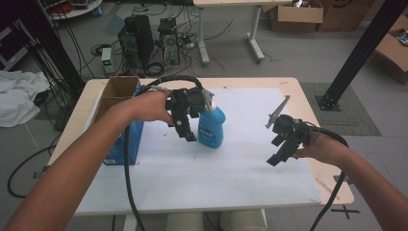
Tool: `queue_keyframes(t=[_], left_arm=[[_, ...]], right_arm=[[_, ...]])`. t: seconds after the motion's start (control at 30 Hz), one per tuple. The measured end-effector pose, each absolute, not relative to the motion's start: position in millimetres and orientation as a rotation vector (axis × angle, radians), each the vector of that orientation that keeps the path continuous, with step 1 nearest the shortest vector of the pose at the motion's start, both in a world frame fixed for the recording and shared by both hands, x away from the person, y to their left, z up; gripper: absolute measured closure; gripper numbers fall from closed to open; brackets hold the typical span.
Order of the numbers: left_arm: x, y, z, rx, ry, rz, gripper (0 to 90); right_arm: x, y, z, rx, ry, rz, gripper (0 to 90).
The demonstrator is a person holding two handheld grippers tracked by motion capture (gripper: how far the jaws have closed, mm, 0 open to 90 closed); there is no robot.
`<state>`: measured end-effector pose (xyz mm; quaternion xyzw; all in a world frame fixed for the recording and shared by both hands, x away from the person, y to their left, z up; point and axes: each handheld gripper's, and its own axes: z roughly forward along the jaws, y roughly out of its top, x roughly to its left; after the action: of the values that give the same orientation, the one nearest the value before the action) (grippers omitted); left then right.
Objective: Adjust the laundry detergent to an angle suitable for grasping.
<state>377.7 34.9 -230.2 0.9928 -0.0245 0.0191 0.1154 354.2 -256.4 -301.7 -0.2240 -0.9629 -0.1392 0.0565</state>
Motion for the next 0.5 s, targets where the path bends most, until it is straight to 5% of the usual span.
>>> queue_keyframes(t=[0.5], left_arm=[[376.1,37.8,-228.6,2.914,-0.061,0.067,19.8]], right_arm=[[352.8,-255.4,-297.8,-0.686,-2.928,-0.444,17.7]])
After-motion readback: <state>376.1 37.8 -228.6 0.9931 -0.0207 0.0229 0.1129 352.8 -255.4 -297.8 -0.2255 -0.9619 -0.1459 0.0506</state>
